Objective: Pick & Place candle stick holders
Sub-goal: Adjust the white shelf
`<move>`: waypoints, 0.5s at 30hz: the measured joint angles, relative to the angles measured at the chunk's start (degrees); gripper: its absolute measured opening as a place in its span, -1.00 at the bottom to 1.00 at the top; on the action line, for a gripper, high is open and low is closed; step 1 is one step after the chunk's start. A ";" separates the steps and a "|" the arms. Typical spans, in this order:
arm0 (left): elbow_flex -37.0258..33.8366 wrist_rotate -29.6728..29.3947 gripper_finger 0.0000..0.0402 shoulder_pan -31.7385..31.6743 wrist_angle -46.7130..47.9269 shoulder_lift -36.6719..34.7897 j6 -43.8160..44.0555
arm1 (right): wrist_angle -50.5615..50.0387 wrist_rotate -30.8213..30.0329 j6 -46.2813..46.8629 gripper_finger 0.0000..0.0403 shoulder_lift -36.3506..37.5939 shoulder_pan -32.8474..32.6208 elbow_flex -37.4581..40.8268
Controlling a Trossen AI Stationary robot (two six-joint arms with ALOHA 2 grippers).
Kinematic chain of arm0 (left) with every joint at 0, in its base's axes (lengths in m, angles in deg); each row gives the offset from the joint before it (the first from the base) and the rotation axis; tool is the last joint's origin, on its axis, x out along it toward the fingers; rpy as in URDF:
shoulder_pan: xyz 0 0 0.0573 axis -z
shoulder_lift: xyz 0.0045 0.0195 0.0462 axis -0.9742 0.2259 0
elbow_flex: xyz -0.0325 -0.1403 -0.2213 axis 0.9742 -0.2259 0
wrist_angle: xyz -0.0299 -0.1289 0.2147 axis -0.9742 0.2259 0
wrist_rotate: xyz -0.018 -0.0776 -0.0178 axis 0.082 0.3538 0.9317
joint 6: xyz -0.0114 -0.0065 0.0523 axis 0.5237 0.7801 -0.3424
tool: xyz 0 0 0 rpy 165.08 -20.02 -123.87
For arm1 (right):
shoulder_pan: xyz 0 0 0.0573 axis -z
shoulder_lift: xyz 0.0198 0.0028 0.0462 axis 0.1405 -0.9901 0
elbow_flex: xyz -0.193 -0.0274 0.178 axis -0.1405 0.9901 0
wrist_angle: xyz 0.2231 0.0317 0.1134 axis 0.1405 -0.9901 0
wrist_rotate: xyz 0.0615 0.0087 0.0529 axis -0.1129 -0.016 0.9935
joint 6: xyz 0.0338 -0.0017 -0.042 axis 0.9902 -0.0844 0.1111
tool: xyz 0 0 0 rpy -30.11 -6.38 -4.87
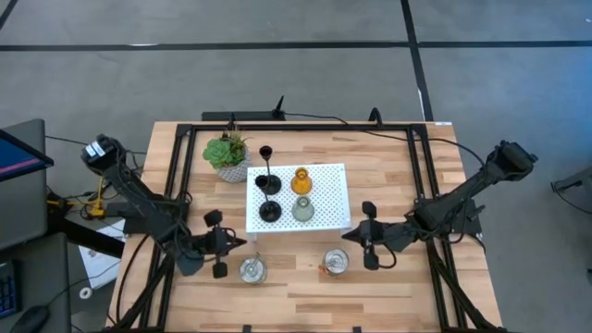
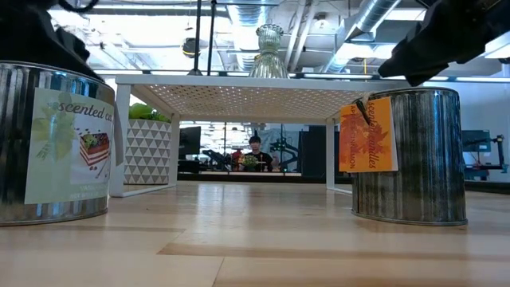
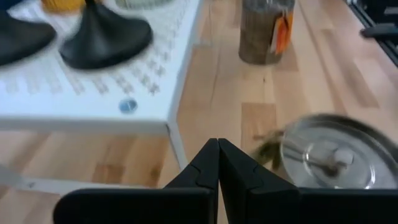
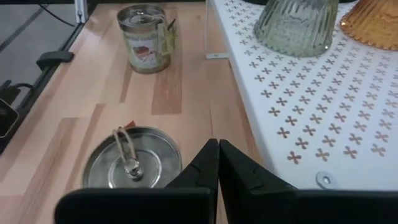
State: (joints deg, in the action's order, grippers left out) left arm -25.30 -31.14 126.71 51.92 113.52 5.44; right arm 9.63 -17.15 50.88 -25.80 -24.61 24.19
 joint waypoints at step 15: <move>-0.34 2.83 -0.96 -7.29 -0.33 0.00 -0.39 | -2.92 3.63 -0.26 -1.00 -0.04 6.82 1.49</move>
State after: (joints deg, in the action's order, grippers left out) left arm -25.64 -28.31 119.42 51.59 113.52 5.04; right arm 6.72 -13.53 50.62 -25.84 -17.79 25.69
